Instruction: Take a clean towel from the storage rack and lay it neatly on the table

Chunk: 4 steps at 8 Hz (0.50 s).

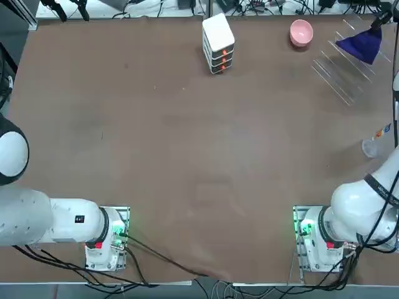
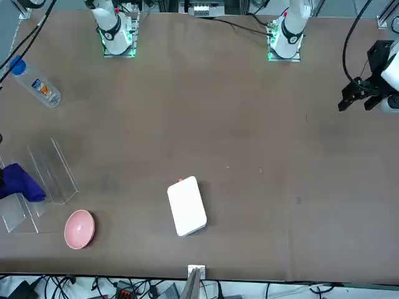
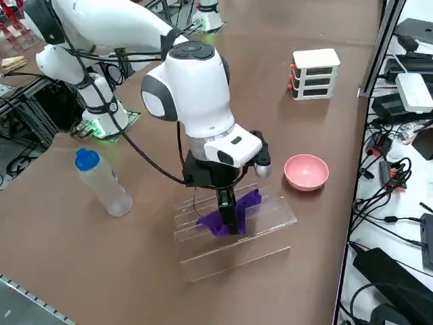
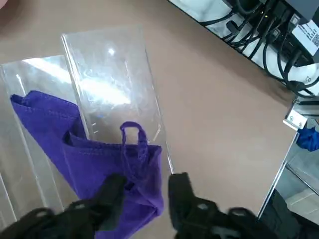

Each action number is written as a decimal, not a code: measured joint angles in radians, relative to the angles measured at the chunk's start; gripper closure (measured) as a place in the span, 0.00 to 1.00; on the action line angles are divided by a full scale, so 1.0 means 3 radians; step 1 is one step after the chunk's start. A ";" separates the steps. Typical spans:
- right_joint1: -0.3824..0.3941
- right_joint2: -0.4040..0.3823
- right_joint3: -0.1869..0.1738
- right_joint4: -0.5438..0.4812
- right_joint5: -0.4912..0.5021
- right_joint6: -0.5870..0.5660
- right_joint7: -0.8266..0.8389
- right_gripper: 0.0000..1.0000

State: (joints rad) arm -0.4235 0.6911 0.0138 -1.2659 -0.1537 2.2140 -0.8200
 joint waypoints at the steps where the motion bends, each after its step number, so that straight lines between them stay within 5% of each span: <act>1: -0.0005 0.0000 0.0000 0.0000 0.0009 0.0000 0.0001 0.62; 2: -0.0010 0.0000 0.0000 0.0001 0.0015 0.0000 0.0006 0.70; 3: -0.0010 0.0000 0.0000 0.0004 0.0018 0.0000 0.0011 0.91; 4: -0.0007 0.0000 0.0003 0.0008 0.0023 0.0000 0.0014 0.97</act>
State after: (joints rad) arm -0.4254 0.6911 0.0146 -1.2634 -0.1467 2.2141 -0.8159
